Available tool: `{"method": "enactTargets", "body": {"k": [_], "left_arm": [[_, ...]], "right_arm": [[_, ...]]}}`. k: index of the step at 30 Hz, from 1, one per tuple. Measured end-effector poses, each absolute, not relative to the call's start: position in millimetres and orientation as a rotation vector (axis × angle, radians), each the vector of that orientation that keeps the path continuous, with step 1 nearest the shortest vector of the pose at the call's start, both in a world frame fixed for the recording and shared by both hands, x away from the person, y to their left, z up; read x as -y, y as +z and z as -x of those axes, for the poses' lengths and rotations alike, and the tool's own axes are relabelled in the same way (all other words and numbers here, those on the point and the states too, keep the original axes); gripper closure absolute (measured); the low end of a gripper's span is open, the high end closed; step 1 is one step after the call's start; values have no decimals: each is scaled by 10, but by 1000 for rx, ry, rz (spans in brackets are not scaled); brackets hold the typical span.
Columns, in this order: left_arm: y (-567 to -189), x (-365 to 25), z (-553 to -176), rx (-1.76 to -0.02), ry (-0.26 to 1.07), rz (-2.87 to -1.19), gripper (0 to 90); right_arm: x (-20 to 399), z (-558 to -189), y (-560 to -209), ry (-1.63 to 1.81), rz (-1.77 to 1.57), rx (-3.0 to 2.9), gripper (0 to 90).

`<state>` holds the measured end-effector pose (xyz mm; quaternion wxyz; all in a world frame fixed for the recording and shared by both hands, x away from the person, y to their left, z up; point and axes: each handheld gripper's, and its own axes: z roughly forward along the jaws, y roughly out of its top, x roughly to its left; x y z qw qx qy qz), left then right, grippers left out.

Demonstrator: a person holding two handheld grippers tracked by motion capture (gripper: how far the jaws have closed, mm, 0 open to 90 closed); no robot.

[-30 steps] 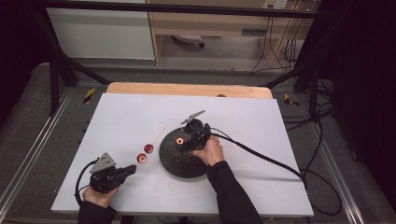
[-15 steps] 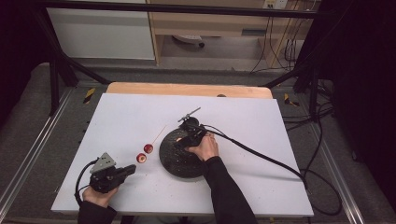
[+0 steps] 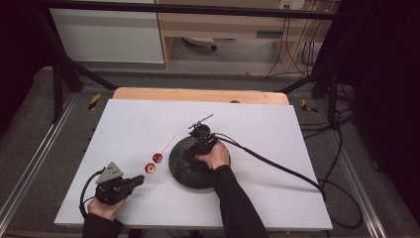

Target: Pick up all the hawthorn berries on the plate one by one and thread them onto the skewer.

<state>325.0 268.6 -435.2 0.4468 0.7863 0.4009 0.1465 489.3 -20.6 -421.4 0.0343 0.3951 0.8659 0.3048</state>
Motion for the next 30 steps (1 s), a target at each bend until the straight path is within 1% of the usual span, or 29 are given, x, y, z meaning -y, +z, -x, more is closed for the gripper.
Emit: {"method": "enactTargets", "body": {"k": [12,20,30], "left_arm": [[-4352,-2689,-3252,-993,362,-1946,879],[-4354,-2688,-3253,-993,364,-1948,879],[-4348,-2681,-3246,-990,367,-1949,879]], "right_arm": [[196,-4897,-4242,947,-1221,-2662,610],[201,-4898,-4233,948,-1226,-2672,626],[249,-4841,-4098,995,-1239,-2644,631]]}}
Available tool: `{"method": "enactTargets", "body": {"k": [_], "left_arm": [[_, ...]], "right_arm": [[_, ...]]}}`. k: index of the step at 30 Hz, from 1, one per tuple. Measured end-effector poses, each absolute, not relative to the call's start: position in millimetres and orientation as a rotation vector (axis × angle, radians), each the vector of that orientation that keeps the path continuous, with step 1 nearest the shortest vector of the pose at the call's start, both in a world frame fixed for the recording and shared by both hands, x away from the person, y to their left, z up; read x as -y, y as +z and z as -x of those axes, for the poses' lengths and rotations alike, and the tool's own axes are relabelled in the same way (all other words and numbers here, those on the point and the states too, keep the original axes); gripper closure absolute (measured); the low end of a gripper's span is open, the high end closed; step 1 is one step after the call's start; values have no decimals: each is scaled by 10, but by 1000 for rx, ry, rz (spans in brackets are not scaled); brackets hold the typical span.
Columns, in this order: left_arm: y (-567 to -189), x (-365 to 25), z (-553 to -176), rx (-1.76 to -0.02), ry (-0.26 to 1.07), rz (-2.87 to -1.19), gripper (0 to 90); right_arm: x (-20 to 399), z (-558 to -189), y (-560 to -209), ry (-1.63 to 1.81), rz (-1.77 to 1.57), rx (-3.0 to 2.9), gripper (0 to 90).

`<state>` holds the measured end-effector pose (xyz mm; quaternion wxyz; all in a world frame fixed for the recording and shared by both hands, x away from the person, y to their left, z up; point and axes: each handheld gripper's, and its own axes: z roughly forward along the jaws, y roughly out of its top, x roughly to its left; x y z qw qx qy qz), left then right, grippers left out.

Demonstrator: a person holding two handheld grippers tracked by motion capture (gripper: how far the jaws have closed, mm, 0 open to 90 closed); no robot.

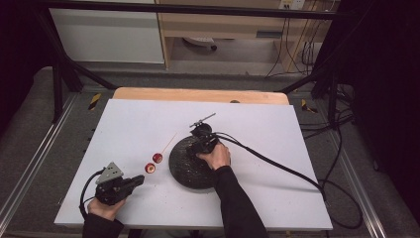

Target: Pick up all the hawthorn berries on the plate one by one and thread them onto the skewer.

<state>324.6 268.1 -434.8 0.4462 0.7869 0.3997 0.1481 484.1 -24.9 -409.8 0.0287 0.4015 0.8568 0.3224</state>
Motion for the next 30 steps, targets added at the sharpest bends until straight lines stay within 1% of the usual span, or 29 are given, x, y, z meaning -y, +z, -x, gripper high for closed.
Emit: {"method": "enactTargets", "body": {"k": [10,20,30], "left_arm": [[-4343,-2665,-3237,-985,373,-1947,879],[-4339,-2623,-3221,-973,372,-1947,879],[-4345,-2563,-3205,-963,366,-1953,879]], "right_arm": [[324,-4746,-3961,1066,-1231,-2609,632],[538,-4604,-3879,1222,-1261,-2537,633],[775,-4449,-3945,1385,-1304,-2446,633]]}}
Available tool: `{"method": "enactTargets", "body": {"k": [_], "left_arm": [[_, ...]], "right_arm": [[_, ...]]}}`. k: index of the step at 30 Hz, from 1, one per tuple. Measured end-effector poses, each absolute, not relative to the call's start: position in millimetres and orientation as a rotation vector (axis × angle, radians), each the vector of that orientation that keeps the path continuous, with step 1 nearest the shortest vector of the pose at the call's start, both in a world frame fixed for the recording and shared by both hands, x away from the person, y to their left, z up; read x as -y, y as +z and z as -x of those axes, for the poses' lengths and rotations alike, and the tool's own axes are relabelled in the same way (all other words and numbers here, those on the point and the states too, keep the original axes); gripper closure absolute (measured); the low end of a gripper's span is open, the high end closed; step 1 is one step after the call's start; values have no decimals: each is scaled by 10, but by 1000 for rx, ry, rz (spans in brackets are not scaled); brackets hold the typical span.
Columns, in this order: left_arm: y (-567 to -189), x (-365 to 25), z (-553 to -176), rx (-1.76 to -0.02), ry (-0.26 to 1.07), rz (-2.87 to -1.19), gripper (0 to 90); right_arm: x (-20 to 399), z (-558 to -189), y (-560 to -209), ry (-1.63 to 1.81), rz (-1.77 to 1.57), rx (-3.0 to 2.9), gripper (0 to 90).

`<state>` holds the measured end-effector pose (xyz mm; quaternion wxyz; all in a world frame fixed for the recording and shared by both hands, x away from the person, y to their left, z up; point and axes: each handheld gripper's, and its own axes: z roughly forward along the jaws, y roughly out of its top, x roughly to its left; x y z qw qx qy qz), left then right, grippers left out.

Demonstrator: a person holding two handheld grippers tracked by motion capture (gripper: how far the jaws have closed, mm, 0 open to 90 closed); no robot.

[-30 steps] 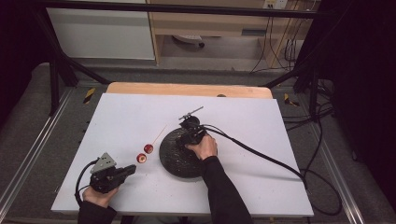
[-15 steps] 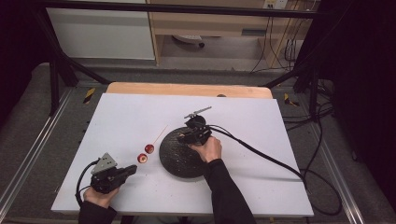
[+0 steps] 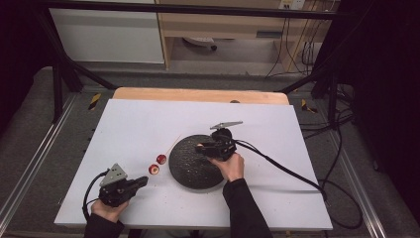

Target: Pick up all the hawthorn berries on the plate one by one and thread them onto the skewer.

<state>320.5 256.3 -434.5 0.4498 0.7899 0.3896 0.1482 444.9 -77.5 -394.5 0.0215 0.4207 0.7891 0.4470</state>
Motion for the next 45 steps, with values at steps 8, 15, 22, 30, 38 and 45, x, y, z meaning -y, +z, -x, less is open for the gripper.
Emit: {"method": "enactTargets", "body": {"k": [8,15,22,30,38,45], "left_arm": [[-4351,-2511,-3199,-950,362,-1959,879],[-4354,-2456,-3194,-939,363,-1962,879],[-4361,-2373,-3185,-930,361,-1961,879],[-4375,-2272,-3163,-917,353,-1969,879],[-4370,-2204,-3140,-903,357,-1963,879],[-4361,-2133,-3118,-890,362,-1953,879]], "right_arm": [[922,-4307,-4050,1543,-1351,-2345,633],[1001,-4181,-4115,1675,-1377,-2234,634],[1096,-4080,-4203,1784,-1418,-2125,634],[1158,-4014,-4283,1865,-1455,-2029,634],[1166,-3974,-4291,1947,-1448,-1928,634],[1190,-3992,-4229,1989,-1464,-1852,635]]}}
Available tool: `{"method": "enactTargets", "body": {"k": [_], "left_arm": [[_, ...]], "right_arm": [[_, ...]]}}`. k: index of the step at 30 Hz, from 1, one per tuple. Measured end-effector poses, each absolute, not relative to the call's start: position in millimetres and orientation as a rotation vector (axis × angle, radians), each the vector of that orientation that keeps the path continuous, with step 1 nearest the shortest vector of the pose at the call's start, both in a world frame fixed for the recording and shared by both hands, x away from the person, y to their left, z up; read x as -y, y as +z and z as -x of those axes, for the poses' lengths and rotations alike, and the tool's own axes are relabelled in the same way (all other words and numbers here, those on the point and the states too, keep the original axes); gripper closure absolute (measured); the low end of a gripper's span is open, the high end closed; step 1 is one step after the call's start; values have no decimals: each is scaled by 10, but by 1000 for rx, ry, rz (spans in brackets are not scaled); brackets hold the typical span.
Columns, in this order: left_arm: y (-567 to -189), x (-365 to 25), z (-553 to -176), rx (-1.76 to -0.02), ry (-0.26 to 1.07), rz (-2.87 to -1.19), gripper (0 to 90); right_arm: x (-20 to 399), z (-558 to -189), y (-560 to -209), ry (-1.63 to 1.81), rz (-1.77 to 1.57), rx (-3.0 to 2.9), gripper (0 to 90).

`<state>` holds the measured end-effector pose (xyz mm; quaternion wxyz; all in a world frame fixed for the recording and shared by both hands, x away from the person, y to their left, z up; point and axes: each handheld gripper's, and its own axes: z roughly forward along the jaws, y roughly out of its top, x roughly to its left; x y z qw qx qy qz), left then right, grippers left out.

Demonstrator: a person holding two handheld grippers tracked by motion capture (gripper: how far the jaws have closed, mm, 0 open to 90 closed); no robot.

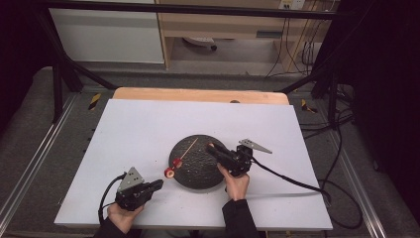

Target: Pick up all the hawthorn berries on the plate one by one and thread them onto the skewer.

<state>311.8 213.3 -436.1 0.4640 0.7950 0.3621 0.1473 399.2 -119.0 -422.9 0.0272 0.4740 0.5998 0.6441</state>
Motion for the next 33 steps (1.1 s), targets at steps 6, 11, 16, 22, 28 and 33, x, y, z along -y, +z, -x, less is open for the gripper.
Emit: {"method": "enactTargets", "body": {"k": [6,11,16,22,28,33], "left_arm": [[-4348,-2087,-3095,-884,370,-1945,879],[-4342,-2036,-3092,-887,374,-1934,878],[-4328,-1997,-3093,-887,381,-1923,879],[-4305,-1906,-3095,-883,385,-1912,878],[-4296,-1802,-3087,-875,386,-1915,879],[-4289,-1745,-3074,-868,388,-1904,879]], "right_arm": [[1208,-4026,-4187,2038,-1467,-1794,635],[1233,-4070,-4144,2080,-1472,-1733,635],[1258,-4116,-4098,2119,-1482,-1673,636],[1272,-4157,-4070,2159,-1487,-1601,635],[1286,-4194,-4055,2174,-1507,-1550,635],[1296,-4226,-4045,2193,-1520,-1512,635]]}}
